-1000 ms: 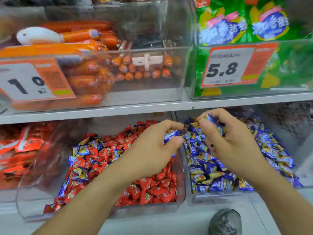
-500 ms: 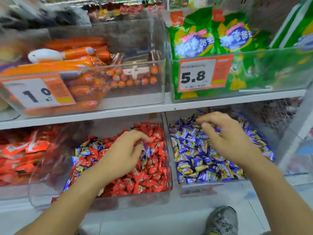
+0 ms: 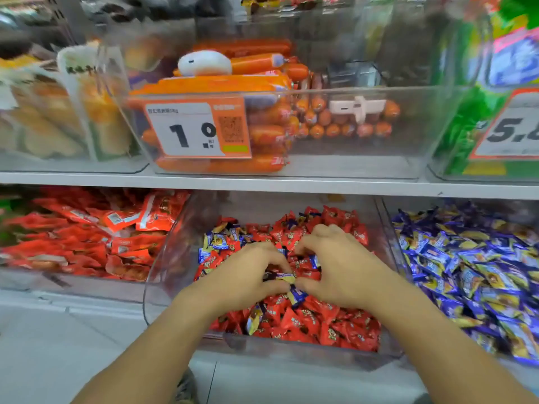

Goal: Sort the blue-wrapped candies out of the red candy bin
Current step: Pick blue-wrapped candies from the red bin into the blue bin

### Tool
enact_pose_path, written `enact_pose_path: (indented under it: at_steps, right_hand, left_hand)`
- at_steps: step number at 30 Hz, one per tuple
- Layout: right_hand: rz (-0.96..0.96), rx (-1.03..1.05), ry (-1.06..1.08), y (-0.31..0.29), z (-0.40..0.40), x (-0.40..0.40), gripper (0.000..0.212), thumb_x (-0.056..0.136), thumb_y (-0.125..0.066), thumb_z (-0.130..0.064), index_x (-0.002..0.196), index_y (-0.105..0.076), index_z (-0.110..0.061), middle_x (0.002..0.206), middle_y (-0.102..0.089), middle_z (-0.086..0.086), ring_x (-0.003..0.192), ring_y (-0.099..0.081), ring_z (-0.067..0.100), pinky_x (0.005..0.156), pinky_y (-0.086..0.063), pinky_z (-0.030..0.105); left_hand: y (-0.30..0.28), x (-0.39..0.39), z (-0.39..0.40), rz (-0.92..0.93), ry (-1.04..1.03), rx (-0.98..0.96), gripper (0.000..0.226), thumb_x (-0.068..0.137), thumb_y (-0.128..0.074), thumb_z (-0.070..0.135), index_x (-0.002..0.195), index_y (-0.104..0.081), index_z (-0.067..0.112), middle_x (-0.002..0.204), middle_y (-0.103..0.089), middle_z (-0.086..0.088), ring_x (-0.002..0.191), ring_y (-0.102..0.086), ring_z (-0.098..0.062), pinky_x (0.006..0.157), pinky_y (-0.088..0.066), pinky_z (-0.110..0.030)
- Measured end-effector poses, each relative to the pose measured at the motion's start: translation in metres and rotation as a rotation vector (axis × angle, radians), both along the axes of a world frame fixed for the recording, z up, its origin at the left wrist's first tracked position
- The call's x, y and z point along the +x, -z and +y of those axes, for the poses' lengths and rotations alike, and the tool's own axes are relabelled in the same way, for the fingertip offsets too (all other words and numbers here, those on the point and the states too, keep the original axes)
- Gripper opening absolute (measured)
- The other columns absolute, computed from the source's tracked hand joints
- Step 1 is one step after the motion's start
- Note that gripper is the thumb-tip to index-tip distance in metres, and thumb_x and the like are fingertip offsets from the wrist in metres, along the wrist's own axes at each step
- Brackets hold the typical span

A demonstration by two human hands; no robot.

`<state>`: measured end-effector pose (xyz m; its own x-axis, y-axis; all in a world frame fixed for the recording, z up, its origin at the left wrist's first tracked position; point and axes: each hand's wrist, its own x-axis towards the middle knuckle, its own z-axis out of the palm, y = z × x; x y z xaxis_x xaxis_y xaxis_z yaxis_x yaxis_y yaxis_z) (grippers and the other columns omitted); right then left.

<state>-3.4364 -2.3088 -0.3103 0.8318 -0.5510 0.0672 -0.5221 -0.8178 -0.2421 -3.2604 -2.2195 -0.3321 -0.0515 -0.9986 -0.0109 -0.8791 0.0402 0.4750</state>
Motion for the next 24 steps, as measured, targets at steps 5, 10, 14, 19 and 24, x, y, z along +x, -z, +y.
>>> enact_pose_path:
  at_steps: [5,10,14,19,24]
  right_hand:
    - [0.112,0.032,0.109,-0.005,-0.017,-0.002,0.050,0.075,-0.068,-0.063,0.117,-0.059,-0.038,0.109,-0.051,-0.010,0.108,-0.048,0.014,0.097,-0.037,0.037]
    - [0.105,0.083,0.133,-0.005,-0.022,-0.014,0.028,0.082,-0.075,-0.041,0.109,-0.067,-0.037,0.092,-0.051,-0.020,0.093,-0.051,0.007,0.095,-0.037,0.033]
    - [-0.153,0.124,0.145,-0.010,-0.021,-0.020,0.011,0.093,-0.064,-0.026,0.103,-0.066,-0.031,0.092,-0.060,-0.015,0.083,-0.056,0.000,0.079,-0.042,0.025]
    - [-0.253,0.257,0.127,-0.025,-0.017,-0.039,0.018,0.095,-0.057,-0.015,0.096,-0.060,-0.033,0.071,-0.062,-0.009,0.049,-0.045,0.006,0.052,-0.038,0.021]
    - [0.222,0.104,0.044,-0.021,-0.012,-0.046,0.038,0.070,-0.075,-0.057,0.101,-0.062,-0.039,0.094,-0.056,-0.018,0.083,-0.054,-0.002,0.086,-0.041,0.027]
  left_hand:
    - [-0.006,0.006,-0.003,0.137,-0.156,-0.142,0.010,0.091,-0.061,0.042,0.092,-0.063,0.032,0.104,-0.057,0.014,0.100,-0.053,-0.005,0.090,-0.044,-0.026]
    - [-0.018,0.004,0.000,0.387,-0.252,-0.136,0.002,0.093,-0.061,0.037,0.093,-0.062,0.036,0.086,-0.067,0.015,0.067,-0.064,-0.012,0.066,-0.054,-0.030]
    - [-0.020,0.005,-0.003,0.607,-0.304,-0.103,0.007,0.093,-0.064,0.026,0.100,-0.065,0.024,0.085,-0.074,0.001,0.069,-0.069,-0.022,0.060,-0.050,-0.028]
    - [-0.012,0.015,-0.006,0.481,-0.317,0.013,0.012,0.099,-0.051,0.025,0.093,-0.061,0.028,0.077,-0.069,0.004,0.056,-0.059,-0.011,0.055,-0.044,-0.026]
    - [-0.008,0.005,-0.006,0.224,-0.320,0.124,0.025,0.097,-0.048,0.044,0.093,-0.054,0.021,0.065,-0.056,0.001,0.052,-0.046,-0.010,0.057,-0.042,-0.033]
